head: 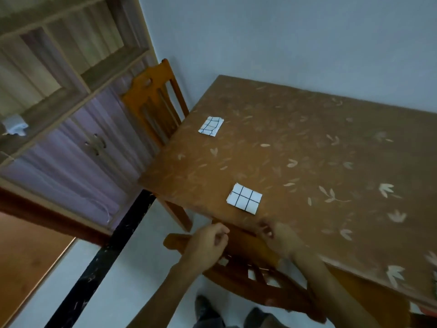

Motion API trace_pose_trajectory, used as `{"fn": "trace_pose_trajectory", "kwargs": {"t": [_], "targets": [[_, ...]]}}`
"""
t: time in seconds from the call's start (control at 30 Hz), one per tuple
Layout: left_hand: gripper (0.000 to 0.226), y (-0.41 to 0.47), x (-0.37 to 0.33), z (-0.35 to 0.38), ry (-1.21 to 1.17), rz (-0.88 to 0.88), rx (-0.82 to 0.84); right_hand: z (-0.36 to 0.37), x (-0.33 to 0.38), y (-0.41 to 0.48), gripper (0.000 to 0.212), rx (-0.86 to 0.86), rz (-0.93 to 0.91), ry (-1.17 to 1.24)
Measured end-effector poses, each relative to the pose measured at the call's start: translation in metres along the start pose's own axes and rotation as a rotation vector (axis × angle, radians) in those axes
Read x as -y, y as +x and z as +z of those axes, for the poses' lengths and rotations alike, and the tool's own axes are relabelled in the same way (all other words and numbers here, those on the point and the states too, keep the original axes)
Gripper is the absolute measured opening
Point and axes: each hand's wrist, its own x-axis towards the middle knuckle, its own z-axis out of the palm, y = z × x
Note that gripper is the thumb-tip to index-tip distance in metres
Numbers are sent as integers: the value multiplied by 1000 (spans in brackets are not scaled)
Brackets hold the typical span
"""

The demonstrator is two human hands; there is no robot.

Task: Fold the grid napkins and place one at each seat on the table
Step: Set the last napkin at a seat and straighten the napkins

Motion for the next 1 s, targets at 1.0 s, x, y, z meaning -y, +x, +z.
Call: {"fn": "trace_pose_trajectory", "kwargs": {"t": [1.0], "targets": [[50,170,35,44,215,53,362,24,-27,99,58,-81,526,377]]}}
